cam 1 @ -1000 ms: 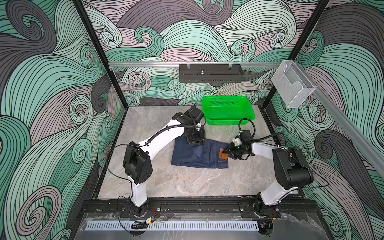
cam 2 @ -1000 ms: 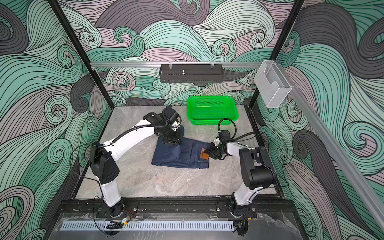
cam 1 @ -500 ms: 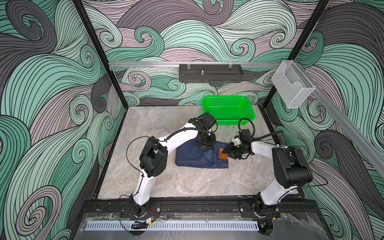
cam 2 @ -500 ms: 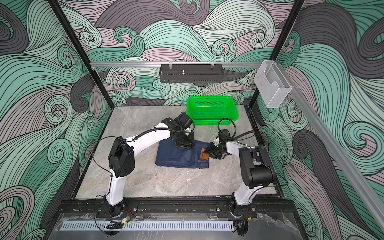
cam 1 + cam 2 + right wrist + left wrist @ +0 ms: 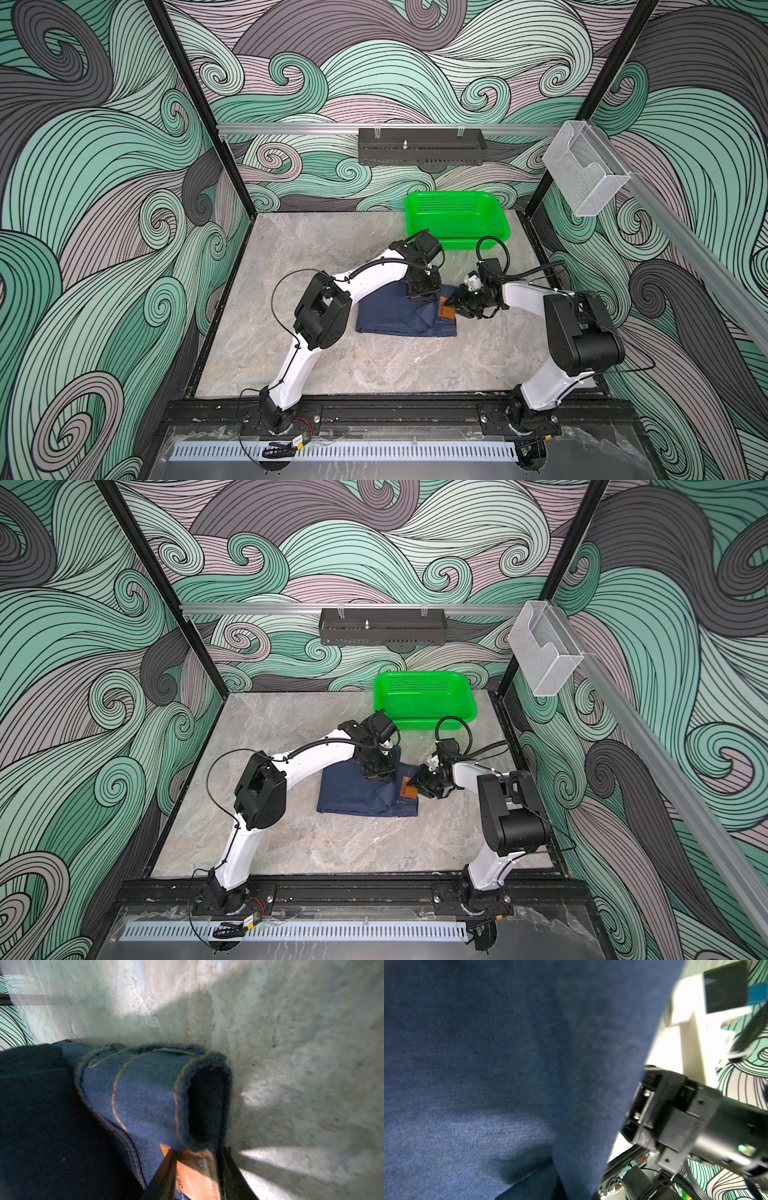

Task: Fold and stack the trousers
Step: 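Fold the hem end over toward the right gripper while the right holds the waistband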

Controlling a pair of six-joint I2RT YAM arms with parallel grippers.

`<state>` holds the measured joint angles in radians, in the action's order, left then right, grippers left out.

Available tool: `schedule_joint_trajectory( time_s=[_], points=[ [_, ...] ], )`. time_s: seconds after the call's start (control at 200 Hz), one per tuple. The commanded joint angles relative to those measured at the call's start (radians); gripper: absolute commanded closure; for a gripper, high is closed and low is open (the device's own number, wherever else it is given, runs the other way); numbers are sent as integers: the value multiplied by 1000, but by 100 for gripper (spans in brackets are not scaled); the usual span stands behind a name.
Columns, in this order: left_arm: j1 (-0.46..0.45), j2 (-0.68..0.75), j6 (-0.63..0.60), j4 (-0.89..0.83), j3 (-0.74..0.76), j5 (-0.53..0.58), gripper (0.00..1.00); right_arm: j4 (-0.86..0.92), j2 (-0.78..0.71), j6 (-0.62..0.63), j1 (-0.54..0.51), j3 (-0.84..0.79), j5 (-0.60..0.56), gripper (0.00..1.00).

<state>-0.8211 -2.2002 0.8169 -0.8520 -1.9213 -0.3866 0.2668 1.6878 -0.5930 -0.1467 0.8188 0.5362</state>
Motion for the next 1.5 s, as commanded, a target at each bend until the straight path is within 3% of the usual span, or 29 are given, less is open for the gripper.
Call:
schedule_joint_trajectory(
  time_s=[0.0, 1.111, 1.281, 1.491],
  points=[
    [-8, -25, 10, 4, -42, -19, 100, 45, 36, 13, -4, 6, -14, 65],
    [-50, -137, 45, 1, -138, -52, 100, 45, 36, 11, -3, 9, -12, 67],
    [-46, -101, 32, -20, -147, -26, 71, 100, -26, 16, -2, 23, -70, 60],
    [-28, -22, 14, -32, -140, -13, 48, 288, -192, 27, 10, 71, -325, 46]
  ],
)
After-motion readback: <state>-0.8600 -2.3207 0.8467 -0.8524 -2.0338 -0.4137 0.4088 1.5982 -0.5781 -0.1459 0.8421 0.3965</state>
